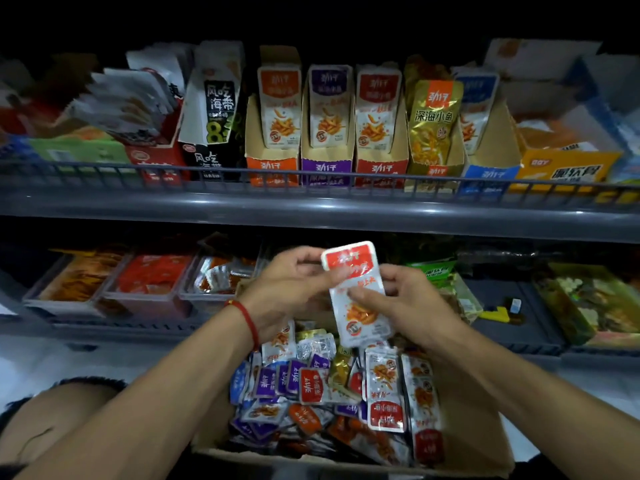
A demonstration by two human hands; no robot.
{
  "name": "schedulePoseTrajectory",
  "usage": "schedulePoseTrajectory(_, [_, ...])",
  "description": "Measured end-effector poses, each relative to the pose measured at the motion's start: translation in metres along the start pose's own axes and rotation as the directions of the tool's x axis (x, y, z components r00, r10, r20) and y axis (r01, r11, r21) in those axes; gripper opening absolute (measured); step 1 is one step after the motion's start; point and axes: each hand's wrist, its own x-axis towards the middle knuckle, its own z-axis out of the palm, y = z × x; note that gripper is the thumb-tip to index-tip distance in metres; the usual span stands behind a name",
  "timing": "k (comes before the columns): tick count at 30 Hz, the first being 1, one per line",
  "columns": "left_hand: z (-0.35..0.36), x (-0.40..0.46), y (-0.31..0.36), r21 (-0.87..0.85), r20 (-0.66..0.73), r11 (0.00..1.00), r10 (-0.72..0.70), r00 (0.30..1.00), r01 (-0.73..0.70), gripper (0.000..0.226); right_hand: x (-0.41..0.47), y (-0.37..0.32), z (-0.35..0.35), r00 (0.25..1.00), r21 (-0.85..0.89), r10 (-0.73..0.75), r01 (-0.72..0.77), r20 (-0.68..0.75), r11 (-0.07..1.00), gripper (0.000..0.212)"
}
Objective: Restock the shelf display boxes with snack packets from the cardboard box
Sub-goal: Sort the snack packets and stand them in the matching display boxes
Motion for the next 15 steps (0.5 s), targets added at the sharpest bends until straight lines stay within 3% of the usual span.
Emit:
schedulePoseTrajectory(3, [0.008, -0.008, -0.007, 0.029, 0.175, 0.992, -0.128, 0.976, 0.125, 0.045, -0.004, -0.004, 0.001, 0.992, 0.202, 0.042, -0.017, -0.121, 0.979, 0.023])
schedulePoseTrajectory(9, [0.005, -0.005, -0.011, 0.103, 0.06, 0.995, -0.025, 0.998, 0.019, 0.022, -0.002, -0.014, -0.013, 0.97, 0.316, 0.061, 0.017, -0.235, 0.949, 0.027])
schedulePoseTrajectory(12, [0.002, -0.007, -0.003, 0.081, 0.072, 0.996, 0.028, 0.997, -0.034, 0.015, 0.002, -0.025, -0.029, 0.953, 0.173, -0.021, 0.077, -0.302, 0.982, 0.022])
schedulePoseTrajectory(15, [-0.005, -0.007, 0.01, -0.071, 0.041, 0.994, 0.084, 0.996, -0.081, 0.018, 0.006, -0.048, -0.046, 0.959, -0.045, -0.117, 0.109, -0.259, 0.993, 0.015])
